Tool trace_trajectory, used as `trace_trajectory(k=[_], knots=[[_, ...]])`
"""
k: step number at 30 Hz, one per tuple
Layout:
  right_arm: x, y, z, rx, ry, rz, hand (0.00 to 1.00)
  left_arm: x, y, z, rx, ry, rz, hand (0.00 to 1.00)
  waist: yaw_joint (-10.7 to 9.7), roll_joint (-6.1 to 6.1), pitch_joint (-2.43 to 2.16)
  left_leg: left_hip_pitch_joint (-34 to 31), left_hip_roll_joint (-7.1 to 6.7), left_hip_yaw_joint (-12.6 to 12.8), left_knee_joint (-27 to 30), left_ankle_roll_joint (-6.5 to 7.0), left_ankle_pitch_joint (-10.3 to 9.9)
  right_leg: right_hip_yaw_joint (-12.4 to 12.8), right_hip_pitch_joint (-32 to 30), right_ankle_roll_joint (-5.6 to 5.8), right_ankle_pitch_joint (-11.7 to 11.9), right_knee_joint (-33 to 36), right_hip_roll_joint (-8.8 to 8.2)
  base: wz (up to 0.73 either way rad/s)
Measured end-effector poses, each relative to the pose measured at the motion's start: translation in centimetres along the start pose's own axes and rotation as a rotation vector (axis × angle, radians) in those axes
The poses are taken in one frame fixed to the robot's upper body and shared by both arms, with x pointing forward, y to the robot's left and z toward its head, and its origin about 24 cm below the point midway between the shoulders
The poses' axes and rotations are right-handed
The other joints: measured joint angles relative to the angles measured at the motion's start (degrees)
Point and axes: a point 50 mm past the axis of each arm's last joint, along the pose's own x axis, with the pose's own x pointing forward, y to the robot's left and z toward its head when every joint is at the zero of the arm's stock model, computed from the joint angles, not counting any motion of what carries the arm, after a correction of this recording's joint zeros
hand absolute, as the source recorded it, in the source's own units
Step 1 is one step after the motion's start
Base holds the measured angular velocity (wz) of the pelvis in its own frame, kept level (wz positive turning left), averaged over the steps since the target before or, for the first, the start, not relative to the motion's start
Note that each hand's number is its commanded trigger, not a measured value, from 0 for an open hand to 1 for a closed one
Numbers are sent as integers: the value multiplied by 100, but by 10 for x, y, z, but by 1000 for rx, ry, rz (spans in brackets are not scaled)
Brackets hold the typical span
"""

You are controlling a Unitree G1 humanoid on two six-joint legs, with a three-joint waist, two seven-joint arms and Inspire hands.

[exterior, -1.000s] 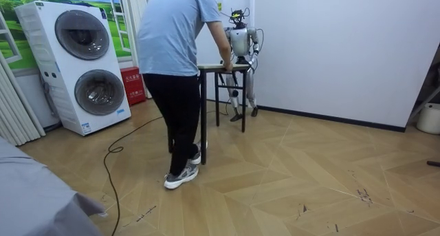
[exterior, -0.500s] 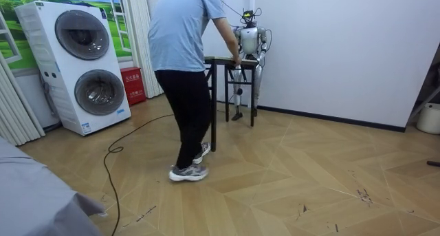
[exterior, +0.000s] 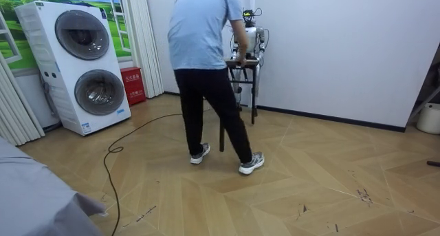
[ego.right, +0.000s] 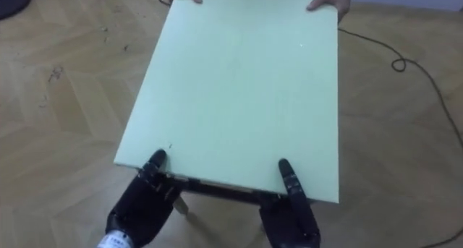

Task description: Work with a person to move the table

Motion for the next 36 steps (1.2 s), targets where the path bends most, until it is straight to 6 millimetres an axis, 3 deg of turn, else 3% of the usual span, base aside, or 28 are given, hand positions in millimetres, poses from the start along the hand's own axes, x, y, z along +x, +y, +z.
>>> trace_trajectory(k=[10, 13, 17, 19, 22, 30, 34, 36], knots=[[-1, -2, 5, -53, 0, -4, 100, -9, 6, -9, -33, 15, 18, 100, 32, 39, 20, -3, 1, -239, -114, -51, 30, -112, 166, -8, 60, -290, 87, 8], [0, -1, 6, -66, 0, 2, 100, -10, 6, -10, -42, 17, 13, 100, 12, 59, 30, -70, 0, -360, -59, -55, 27, -269, 220, -8, 60, -338, 92, 24], [0, 1, 11, -74, -11, 15, 100, -8, 3, -10, -48, 21, -2, 100, -57, 221, 48, -273, -2, -573, 94, -68, 19, -550, 261, -7, 58, -378, 93, 31], [0, 2, 13, -80, -19, 21, 100, -7, 2, -11, -51, 21, -8, 100, -91, 285, 27, -360, -3, -573, 111, -66, 21, -687, 264, 4, 40, -383, 73, 35], [1, 3, 14, -88, -21, 23, 100, -7, 1, -12, -55, 20, -9, 100, -125, 356, 34, -360, -10, -573, 107, -65, 22, -850, 376, 25, -21, -382, 39, 32], [3, 6, 14, -109, -17, 31, 100, -8, 2, -13, -60, 20, -8, 100, -36, 343, 44, -366, -203, -552, 131, 47, 116, -1160, 390, 127, -228, 31, -292, 26], [2, 5, 13, -104, -16, 26, 100, -9, 3, -13, -64, 20, -5, 100, -140, 280, 79, -465, -266, -554, 139, 136, 156, -1274, 425, 190, -267, 288, -428, 59], [1, 4, 13, -101, -17, 20, 100, -9, 2, -14, -60, 25, -4, 100, -214, 277, 85, -546, -424, -913, 218, 193, 190, -1048, 484, 188, -273, 366, -441, 80]])
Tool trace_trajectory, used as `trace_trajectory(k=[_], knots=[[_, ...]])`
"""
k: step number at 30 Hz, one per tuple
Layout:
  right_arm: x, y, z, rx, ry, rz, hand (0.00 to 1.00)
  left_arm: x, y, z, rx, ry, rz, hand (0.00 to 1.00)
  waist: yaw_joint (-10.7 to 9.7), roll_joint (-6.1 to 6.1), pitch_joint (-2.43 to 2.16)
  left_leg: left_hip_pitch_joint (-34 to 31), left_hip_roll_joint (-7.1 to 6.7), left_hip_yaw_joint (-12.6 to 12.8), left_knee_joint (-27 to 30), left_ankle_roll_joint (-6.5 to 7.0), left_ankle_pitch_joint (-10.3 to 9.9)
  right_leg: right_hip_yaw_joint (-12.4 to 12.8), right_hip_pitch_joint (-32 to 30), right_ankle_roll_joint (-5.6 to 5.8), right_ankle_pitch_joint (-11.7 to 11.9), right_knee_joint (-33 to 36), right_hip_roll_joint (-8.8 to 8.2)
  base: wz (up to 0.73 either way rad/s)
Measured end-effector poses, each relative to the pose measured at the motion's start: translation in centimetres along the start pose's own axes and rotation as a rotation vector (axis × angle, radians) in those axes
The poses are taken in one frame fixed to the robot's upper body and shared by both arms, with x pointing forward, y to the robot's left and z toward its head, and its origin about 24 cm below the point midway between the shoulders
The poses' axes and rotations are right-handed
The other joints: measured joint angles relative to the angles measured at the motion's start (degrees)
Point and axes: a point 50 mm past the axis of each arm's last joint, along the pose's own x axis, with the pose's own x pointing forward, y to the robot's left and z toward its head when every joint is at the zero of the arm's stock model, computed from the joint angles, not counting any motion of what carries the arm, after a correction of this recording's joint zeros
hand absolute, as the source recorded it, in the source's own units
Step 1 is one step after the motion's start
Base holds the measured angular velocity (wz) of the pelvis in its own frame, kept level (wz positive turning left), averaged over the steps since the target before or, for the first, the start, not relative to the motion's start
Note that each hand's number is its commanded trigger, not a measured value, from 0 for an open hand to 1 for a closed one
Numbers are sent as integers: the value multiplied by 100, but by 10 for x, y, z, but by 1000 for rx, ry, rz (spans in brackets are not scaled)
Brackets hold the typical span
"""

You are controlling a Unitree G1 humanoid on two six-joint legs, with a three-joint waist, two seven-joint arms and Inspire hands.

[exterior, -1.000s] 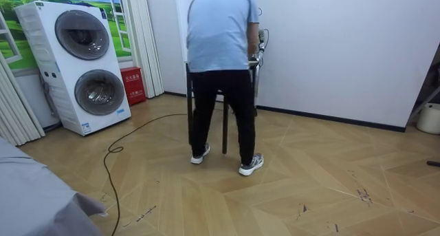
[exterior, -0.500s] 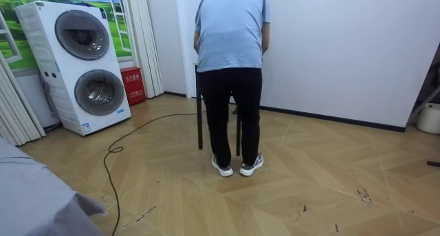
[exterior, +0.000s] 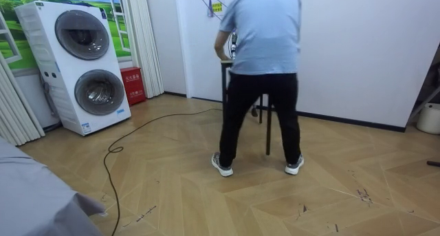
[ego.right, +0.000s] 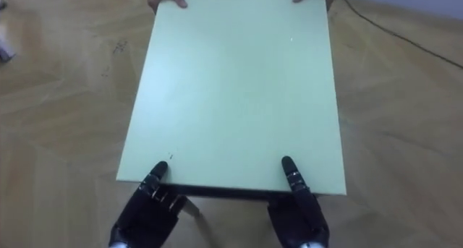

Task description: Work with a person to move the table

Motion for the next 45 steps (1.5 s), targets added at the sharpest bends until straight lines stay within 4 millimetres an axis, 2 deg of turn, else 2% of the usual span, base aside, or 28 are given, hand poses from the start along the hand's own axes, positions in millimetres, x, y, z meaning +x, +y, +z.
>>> trace_trajectory(k=[1, 3, 5, 6, 8, 11, 12, 16, 19, 22, 23, 24, 25, 26, 27, 28, 29, 30, 31, 32, 33, 34, 36, 37, 38, 39, 42, 45], knots=[[-1, -1, 0, 1, 1, -5, 100, 0, 0, -1, 4, 3, 0, 100, -6, 3, 2, 8, -37, -131, 12, 18, 11, 152, 2, -5, -7, 40, 10, 91], [-5, -4, -1, 8, -7, -17, 100, 0, 0, -2, 17, 13, 0, 100, -118, -7, 25, -34, -217, -600, 58, 56, 82, 887, -10, -111, -91, 106, 117, 97], [-5, -4, -1, 9, -6, -17, 100, -1, 1, -1, 25, 16, -1, 100, -118, -42, 30, -127, -349, -812, 127, 47, 112, 1261, 14, -152, -215, -95, 317, 72], [-4, -3, 1, 4, -8, -13, 100, -1, 1, 0, 24, 12, -1, 100, -100, -38, 29, -205, -403, -906, 159, 30, 133, 1274, 83, -136, -232, -257, 347, 55], [-2, -1, 3, -1, -8, -3, 100, -1, 1, 1, 21, 10, -7, 100, -5, -28, 33, -309, -406, -973, 212, -17, 162, 1232, 181, -94, -210, -522, 420, 33], [-1, 0, 2, 2, -5, 0, 100, -2, 1, 2, 16, 7, -8, 100, 145, -25, 29, -402, -383, -1167, 258, -112, 230, 1003, 296, -78, -200, -720, 522, 35], [-1, 0, 1, 0, -3, 0, 100, -2, 1, 2, 17, 4, -9, 100, 199, -22, 27, -438, -369, -1247, 273, -151, 259, 970, 329, -92, -195, -769, 575, 41], [-1, -1, 1, 7, -2, -5, 100, -2, 1, 2, 17, 4, -8, 100, 315, -5, 16, -448, -339, -1263, 207, -188, 407, 719, 387, -138, -202, -782, 613, 37], [-2, -1, 0, 3, 7, -8, 100, -3, 3, 2, 13, 2, -5, 100, 379, 6, 7, -448, -378, -1455, 86, -229, 541, 645, 456, -183, -175, -849, 668, 36], [-1, 0, -1, 6, 3, -4, 100, -3, 1, 3, 13, -9, -13, 100, 380, 33, -19, -484, -446, -1600, -247, -259, 928, 622, 426, -270, -166, -888, 715, 72], [-1, 0, 1, 7, -7, -1, 100, 0, -1, 3, 19, -6, -22, 100, 352, 44, -42, -464, -484, -1689, -625, -285, 1265, 583, 361, -344, -156, -891, 739, 114], [-1, 2, 4, 10, -23, 8, 100, 5, -6, 4, 32, -1, -44, 100, 343, 62, -58, -424, -483, -1759, -1207, -364, 1753, 549, 250, -457, -106, -973, 838, 127], [0, 4, 7, 10, -34, 17, 100, 9, -6, 4, 30, 2, -56, 100, 296, 90, -62, -431, -476, -1706, -1497, -446, 2021, 521, 211, -504, -82, -1080, 891, 151], [3, 6, 12, 12, -52, 26, 100, 18, -15, 6, 39, 6, -84, 100, 136, 120, -44, -606, -395, -1036, -1315, -351, 1942, -12, 179, -584, -42, -1159, 799, 120], [7, 6, 8, 22, -42, 22, 100, 16, -12, 8, 33, -7, -80, 100, 143, 43, -54, -669, -226, 31, -463, 7, 1213, -468, 224, -583, -45, -1176, 711, 91], [8, 7, 6, 25, -34, 24, 100, 14, -10, 9, 26, -15, -79, 100, 162, 14, -49, -643, -116, 407, -77, 10, 853, -655, 273, -576, -48, -1189, 692, 32], [9, 8, 3, 17, -12, 24, 100, 9, -5, 9, 16, -24, -72, 100, 183, 32, -59, -571, 155, 884, 587, 5, 278, -1064, 376, -542, -70, -1187, 693, 32], [9, 8, 0, 15, -1, 17, 100, 4, -1, 9, 5, -30, -60, 100, 144, 55, -65, -488, 387, 1145, 1073, 9, -77, -1409, 492, -501, -122, -1110, 702, 46], [8, 8, 0, 12, 2, 16, 100, 2, 0, 9, 3, -31, -58, 100, 94, 79, -65, -468, 455, 1198, 1195, 7, -181, -1553, 531, -488, -164, -1002, 707, 85], [8, 7, 1, 5, 1, 16, 100, 1, 1, 8, 0, -25, -57, 100, 20, 148, -55, -504, 433, 1208, 1102, 55, -223, -1726, 559, -453, -254, -787, 700, 120], [7, 6, 3, -2, -2, 13, 100, 3, -1, 7, 7, -17, -59, 100, -124, 155, -60, -401, 282, 947, 845, 118, -188, -1597, 519, -474, -287, -591, 699, 129], [7, 6, 4, -1, -7, 12, 100, 5, -2, 7, 8, -15, -60, 100, -187, 154, -60, -326, 189, 793, 676, 170, -156, -1353, 481, -496, -300, -512, 693, 123], [7, 6, 6, 3, -23, 13, 100, 10, -7, 7, 14, -13, -68, 100, -216, 131, -59, -163, -54, 378, 225, 263, -74, -235, 237, -570, -422, -532, 727, 77], [7, 6, 5, 4, -23, 11, 100, 10, -7, 7, 10, -18, -65, 100, -105, 159, -59, -142, -107, 282, 196, 245, -52, 85, 127, -503, -390, -615, 768, 30], [6, 5, 4, 5, -21, 7, 100, 9, -6, 7, 8, -18, -61, 100, -86, 185, -70, -124, -124, 241, 172, 225, -39, 56, 135, -501, -357, -596, 777, 15], [6, 5, 2, 7, -14, 6, 100, 7, -5, 7, 8, -22, -55, 100, -51, 203, -84, -81, -179, 235, 71, 201, 7, -96, 216, -508, -340, -563, 712, 20], [6, 6, 0, 11, -13, 7, 100, 6, -5, 9, 18, -30, -56, 100, -39, 183, -70, 15, -147, 541, -181, 209, 144, -483, 243, -510, -335, -446, 624, 38], [5, 5, -1, 14, -5, -5, 100, 5, -4, 8, 17, -28, -47, 100, 25, 154, -60, 147, -72, 642, -304, 211, 172, -523, 181, -483, -320, -99, 559, 19]])
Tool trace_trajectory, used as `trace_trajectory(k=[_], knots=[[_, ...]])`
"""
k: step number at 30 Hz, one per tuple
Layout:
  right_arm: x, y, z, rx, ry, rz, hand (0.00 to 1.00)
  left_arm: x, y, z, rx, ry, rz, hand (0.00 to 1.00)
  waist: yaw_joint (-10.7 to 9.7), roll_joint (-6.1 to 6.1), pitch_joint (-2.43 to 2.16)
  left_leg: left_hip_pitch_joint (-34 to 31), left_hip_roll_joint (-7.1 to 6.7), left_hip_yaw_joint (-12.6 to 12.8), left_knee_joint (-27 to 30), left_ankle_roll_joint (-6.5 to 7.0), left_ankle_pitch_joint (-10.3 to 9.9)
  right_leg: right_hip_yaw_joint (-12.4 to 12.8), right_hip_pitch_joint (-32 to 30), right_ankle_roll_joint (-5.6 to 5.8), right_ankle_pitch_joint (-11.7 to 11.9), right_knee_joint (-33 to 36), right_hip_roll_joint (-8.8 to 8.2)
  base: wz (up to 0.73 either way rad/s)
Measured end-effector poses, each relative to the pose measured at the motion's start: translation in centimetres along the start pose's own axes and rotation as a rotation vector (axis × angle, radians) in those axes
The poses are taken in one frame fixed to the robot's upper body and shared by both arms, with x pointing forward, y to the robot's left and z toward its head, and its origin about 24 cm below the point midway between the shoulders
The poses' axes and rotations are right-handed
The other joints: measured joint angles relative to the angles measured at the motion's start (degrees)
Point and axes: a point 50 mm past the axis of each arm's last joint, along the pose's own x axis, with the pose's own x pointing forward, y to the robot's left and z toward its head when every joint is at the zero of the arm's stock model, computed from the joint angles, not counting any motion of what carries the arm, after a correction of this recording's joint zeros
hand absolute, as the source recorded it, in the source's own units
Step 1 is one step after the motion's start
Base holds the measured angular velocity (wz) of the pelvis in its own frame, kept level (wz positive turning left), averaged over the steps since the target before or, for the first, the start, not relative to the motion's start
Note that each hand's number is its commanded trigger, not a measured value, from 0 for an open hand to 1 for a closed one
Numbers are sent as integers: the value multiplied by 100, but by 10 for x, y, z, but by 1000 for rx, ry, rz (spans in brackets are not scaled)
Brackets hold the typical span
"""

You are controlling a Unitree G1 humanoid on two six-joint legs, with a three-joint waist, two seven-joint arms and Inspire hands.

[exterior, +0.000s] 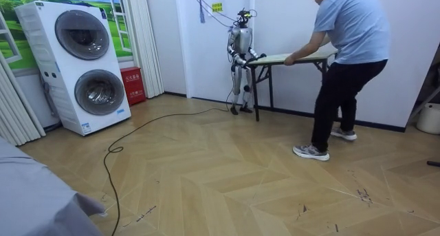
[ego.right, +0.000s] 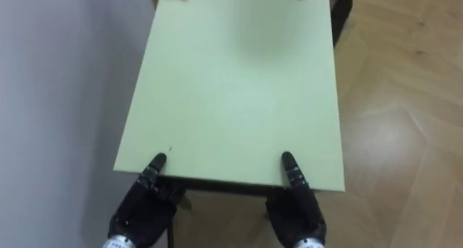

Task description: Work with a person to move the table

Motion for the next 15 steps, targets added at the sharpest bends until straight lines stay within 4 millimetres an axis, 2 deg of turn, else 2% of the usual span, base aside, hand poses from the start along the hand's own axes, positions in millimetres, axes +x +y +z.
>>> trace_trajectory(k=[1, 2, 3, 4, 5, 6, 7, 8, 9, 10, 11, 12, 13, 14, 15], knots=[[0, 0, 0, -3, 2, -2, 100, 0, 0, 0, -1, 1, 4, 100, 22, -3, 2, 26, 5, -19, -21, -2, 2, 6, -47, 4, -1, 145, -30, 0], [0, 0, 0, -8, 4, -10, 100, -1, 1, -1, -4, 4, 15, 100, 53, 11, 11, 67, 16, -211, -22, -7, 5, 112, -279, 99, 3, 632, -104, 0], [1, 1, -1, -11, 9, -15, 100, -1, 2, -1, -10, 1, 23, 100, 104, 8, 8, 52, 0, -565, -3, -36, 12, 542, -542, 217, -117, 709, -111, -12], [3, 3, 0, -16, 12, -12, 100, -1, 2, -1, -16, -5, 24, 100, 158, -1, 13, 25, -19, -705, 16, -66, -1, 737, -671, 208, -144, 505, -154, -14], [9, 8, -1, -31, 22, -4, 100, -1, 2, 2, -27, -18, 27, 100, 174, -31, 20, -84, -100, -789, 118, -108, -39, 866, -808, 204, 152, 139, -327, 33], [9, 7, -1, -36, 25, -12, 100, 0, 2, 1, -33, -19, 40, 100, 43, -15, 18, -136, -110, -700, 184, -109, -87, 660, -715, 170, 137, 271, -420, 62], [8, 7, -3, -33, 29, -14, 100, 0, 1, 0, -36, -19, 41, 100, 27, -7, 15, -129, -95, -479, 178, -86, -102, 545, -662, 177, 132, 276, -434, 83], [8, 7, -3, -24, 28, -15, 100, 2, 0, -1, -32, -17, 40, 100, 33, -22, 24, -85, 4, -63, 152, -42, -132, 439, -618, 194, 122, 370, -454, 65], [6, 5, -2, -28, 25, -21, 100, 2, 0, -1, -26, -13, 42, 100, 15, -36, 25, -20, 70, -9, 124, -30, -126, 502, -614, 208, 115, 511, -467, 57], [5, 4, -2, -26, 22, -26, 100, 2, 1, -2, -21, -10, 46, 100, 12, -39, 28, 20, 55, -79, 115, -19, -118, 603, -617, 216, 116, 599, -461, 64], [2, 1, -1, -22, 14, -38, 100, 1, 1, -5, -19, 5, 53, 100, -55, -34, 41, 107, -10, -456, 116, -14, -113, 872, -674, 321, 45, 737, -416, 59], [1, 0, -2, -17, 16, -45, 100, 0, 2, -6, -21, 5, 60, 100, -99, -41, 38, 141, -72, -823, 116, -24, -116, 1325, -679, 330, 17, 355, -235, 55], [1, 0, -2, -17, 17, -45, 100, 0, 3, -6, -21, 2, 63, 100, -105, -51, 40, 134, -118, -962, 117, -43, -122, 1481, -700, 329, 63, 55, -163, 53], [0, -1, -1, -19, 16, -51, 100, -1, 3, -6, -24, 3, 70, 100, -171, -52, 34, 132, -182, -1070, 105, -62, -127, 1568, -659, 280, 330, -78, -151, 51], [-1, -2, -1, -19, 14, -55, 100, -1, 3, -7, -26, 7, 73, 100, -189, -49, 32, 153, -189, -1076, 63, -66, -130, 1513, -565, 271, 330, -147, -139, 48]])
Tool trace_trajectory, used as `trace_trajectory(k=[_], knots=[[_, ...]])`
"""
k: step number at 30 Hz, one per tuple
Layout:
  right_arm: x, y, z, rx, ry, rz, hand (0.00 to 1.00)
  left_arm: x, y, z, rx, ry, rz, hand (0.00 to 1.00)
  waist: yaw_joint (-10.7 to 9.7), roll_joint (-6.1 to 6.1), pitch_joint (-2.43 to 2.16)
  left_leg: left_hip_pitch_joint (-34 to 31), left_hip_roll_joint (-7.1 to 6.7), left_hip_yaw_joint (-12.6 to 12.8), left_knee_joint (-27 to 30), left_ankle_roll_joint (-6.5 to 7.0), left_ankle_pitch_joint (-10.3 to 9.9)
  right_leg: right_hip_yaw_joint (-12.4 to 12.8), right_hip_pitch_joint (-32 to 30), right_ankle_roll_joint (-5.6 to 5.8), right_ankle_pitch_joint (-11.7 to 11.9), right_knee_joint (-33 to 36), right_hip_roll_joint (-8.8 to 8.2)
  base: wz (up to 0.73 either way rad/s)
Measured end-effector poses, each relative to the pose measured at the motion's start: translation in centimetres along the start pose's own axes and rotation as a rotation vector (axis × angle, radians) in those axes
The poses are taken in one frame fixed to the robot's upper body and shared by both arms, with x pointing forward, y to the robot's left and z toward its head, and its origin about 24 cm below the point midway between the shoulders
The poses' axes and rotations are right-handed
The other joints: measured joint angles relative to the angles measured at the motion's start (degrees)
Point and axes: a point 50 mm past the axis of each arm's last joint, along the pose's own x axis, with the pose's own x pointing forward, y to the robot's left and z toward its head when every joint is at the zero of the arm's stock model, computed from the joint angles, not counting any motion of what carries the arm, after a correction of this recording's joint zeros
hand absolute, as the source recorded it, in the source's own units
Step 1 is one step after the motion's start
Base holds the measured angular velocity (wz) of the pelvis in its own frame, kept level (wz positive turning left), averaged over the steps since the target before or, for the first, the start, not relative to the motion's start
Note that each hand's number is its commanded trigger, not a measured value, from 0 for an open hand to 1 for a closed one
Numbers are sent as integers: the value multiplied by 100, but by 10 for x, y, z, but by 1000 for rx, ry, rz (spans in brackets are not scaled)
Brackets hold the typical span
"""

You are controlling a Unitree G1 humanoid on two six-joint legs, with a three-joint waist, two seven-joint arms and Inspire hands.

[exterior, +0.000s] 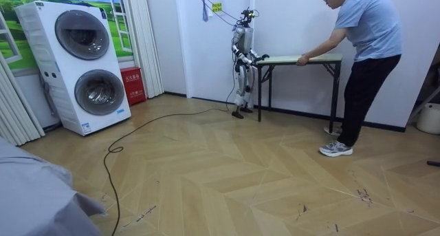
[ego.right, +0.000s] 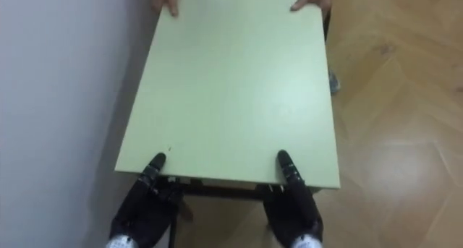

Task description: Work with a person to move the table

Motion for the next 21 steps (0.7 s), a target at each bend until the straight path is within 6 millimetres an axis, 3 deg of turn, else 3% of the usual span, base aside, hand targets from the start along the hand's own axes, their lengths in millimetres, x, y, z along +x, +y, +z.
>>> trace_trajectory(k=[9, 21], knots=[[-7, -7, -3, 6, 6, -32, 100, -3, 5, -3, -1, 30, 31, 100, 111, -170, -7, 312, -12, 88, -302, -5, -1, 47, 486, 56, 75, -549, 81, 10], [-9, -8, -6, 9, 9, -44, 100, -4, 5, -4, 2, 33, 36, 100, 87, -212, 14, 386, -8, 178, -308, -4, -3, 61, 642, 57, 75, -598, 89, 7]])
